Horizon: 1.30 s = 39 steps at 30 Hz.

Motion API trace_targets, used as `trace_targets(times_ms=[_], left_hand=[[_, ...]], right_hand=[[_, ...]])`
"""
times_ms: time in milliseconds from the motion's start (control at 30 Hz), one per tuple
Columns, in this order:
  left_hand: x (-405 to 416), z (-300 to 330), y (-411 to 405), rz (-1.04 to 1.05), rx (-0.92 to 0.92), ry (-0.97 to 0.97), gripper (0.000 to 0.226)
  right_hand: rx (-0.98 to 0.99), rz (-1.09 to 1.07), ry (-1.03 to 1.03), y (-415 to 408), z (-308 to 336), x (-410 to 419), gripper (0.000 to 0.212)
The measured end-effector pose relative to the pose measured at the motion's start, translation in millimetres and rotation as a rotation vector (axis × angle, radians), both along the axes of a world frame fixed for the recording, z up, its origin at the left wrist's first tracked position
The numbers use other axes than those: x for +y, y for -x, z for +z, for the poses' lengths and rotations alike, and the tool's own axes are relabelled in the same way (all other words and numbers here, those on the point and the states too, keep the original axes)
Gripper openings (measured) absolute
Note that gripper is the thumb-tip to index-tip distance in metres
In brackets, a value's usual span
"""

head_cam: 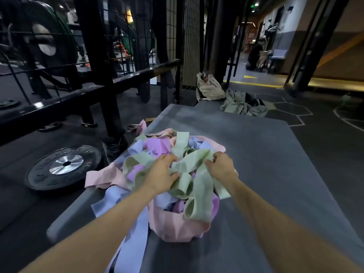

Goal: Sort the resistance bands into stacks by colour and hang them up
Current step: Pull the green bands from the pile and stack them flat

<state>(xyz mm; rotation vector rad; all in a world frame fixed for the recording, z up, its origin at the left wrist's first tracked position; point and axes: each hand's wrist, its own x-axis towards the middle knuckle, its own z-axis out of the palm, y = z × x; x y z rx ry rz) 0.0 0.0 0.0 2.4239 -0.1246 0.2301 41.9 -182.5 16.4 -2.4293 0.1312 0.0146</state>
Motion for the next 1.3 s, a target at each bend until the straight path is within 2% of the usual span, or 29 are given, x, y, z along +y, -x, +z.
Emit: trace_targets(times_ms=[133, 233, 367, 467, 633, 667, 733, 800, 833, 867, 967, 1067, 1200, 1300], left_hand=[[7, -3, -2, 0.014, 0.054, 0.034, 0.042], [12, 3, -2, 0.029, 0.082, 0.053, 0.044], [8, 29, -1, 0.039, 0.056, 0.07, 0.04], [-4, 57, 4, 0.02, 0.014, 0.145, 0.043], [-39, 98, 15, -0.096, -0.01, 0.264, 0.045], [-47, 106, 19, -0.123, -0.026, 0.259, 0.038], [-61, 119, 23, -0.118, -0.078, 0.227, 0.006], [-73, 130, 27, -0.101, -0.134, 0.265, 0.035], [-77, 136, 29, -0.108, -0.133, 0.344, 0.039], [-80, 144, 32, -0.11, -0.135, 0.426, 0.037], [-88, 169, 38, -0.084, -0.15, 0.662, 0.009], [-94, 191, 39, -0.081, -0.139, 0.781, 0.015], [-107, 197, 47, -0.177, -0.054, 0.81, 0.019], [-116, 188, 57, -0.299, 0.003, 0.762, 0.011]], right_hand=[[-0.01, -0.023, -0.156, -6, 1, 1, 0.014], [-0.176, -0.031, -0.311, 0, 15, 4, 0.014], [-0.343, -0.039, -0.402, 9, 56, 0, 0.024], [-0.432, -0.008, -0.45, 21, 88, -5, 0.022], [-0.528, 0.053, -0.434, 49, 129, -17, 0.027], [-0.549, 0.062, -0.435, 53, 135, -21, 0.028], [-0.585, 0.082, -0.422, 63, 146, -29, 0.028], [-0.619, 0.086, -0.394, 71, 155, -40, 0.027], [-0.637, 0.077, -0.38, 75, 159, -45, 0.026], [-0.652, 0.066, -0.361, 78, 163, -51, 0.025], [-0.678, 0.043, -0.238, 91, 169, -66, 0.026], [-0.697, 0.059, -0.134, 102, 170, -71, 0.025], [-0.742, 0.067, -0.033, 106, 171, -73, 0.025], [-0.768, 0.093, 0.031, 111, 169, -74, 0.019]])
